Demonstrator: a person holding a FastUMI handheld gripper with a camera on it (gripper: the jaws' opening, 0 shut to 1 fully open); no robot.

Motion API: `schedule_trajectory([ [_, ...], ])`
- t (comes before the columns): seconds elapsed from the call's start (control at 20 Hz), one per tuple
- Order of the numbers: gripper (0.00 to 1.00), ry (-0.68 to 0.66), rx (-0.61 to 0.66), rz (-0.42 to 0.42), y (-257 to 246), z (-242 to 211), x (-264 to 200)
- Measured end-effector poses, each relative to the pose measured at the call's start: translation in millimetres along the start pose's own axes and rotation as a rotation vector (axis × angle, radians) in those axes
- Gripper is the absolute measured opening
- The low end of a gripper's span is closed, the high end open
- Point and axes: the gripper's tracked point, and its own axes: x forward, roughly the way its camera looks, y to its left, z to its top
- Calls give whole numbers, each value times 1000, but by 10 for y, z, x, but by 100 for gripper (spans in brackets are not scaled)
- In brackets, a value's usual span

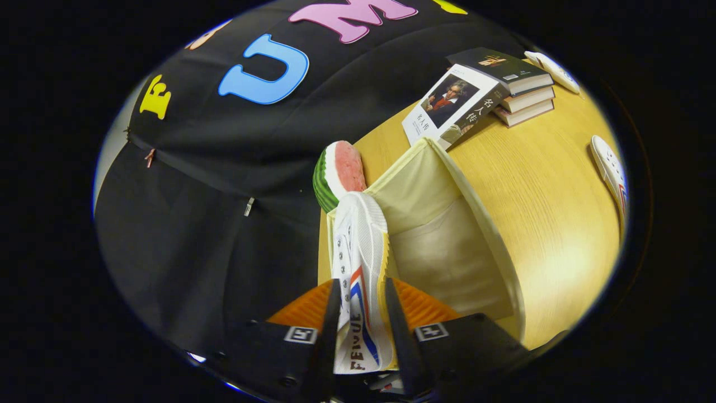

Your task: Open the storage box then place both shoes into the box .Put the left shoe in first, then the right shoe, with the right side of both shoes facing outward in a uniform manner.

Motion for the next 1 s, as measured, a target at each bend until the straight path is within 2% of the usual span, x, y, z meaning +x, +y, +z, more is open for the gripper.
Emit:
schedule_trajectory([
  [0.1,70,-28,-78,-36,-79,-6,-42],
  [0.15,97,-4,-96,-58,-151,-98,-24],
  [0.25,96,89,-117,-78,-268,-343,23],
  [0.4,96,71,-155,-120,-396,-310,72],
  [0.6,95,123,-165,-126,-382,-374,13],
  [0.7,96,119,-148,-44,-116,-307,-120],
  [0.75,92,75,-160,6,68,-185,-213],
  [0.9,97,-92,-310,66,370,312,-285],
  [1.0,98,-126,-350,131,631,416,-175],
])
